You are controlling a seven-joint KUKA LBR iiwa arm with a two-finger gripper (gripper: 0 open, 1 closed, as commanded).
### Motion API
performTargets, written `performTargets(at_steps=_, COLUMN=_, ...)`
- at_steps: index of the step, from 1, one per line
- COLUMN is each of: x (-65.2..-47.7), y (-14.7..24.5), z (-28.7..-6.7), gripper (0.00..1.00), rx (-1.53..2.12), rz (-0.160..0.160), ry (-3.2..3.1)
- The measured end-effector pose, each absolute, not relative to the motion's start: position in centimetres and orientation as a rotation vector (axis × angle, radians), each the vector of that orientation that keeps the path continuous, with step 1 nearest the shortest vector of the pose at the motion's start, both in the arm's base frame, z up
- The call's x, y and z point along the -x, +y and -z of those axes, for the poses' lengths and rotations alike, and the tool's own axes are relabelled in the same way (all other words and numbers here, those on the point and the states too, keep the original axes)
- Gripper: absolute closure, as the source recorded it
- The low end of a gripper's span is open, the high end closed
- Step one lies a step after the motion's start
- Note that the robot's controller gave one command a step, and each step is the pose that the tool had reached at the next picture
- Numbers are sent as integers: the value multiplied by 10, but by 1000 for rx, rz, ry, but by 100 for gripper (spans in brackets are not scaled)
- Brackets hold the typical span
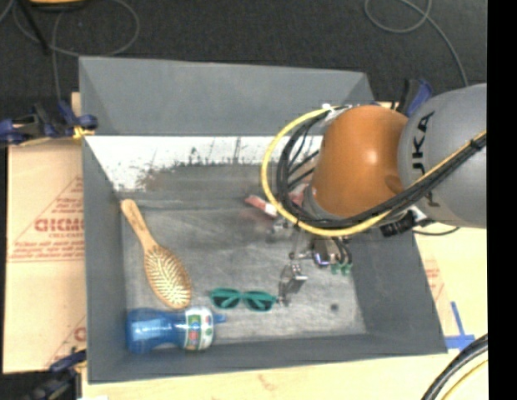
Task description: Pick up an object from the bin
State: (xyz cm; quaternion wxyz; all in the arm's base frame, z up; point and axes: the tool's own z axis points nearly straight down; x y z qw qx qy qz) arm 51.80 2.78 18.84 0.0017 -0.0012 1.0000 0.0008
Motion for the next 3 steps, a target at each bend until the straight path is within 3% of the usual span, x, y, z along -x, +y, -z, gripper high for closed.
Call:
performTargets(at_steps=1, x=-518, y=28, z=-188, gripper=0, rx=3, rz=-3, ry=3138)
performTargets(at_steps=2, x=-524, y=27, z=-76, gripper=100, rx=450, rz=-2, ry=3105)
performTargets(at_steps=3, x=-524, y=27, z=-76, gripper=100, rx=447, rz=-3, ry=3105)
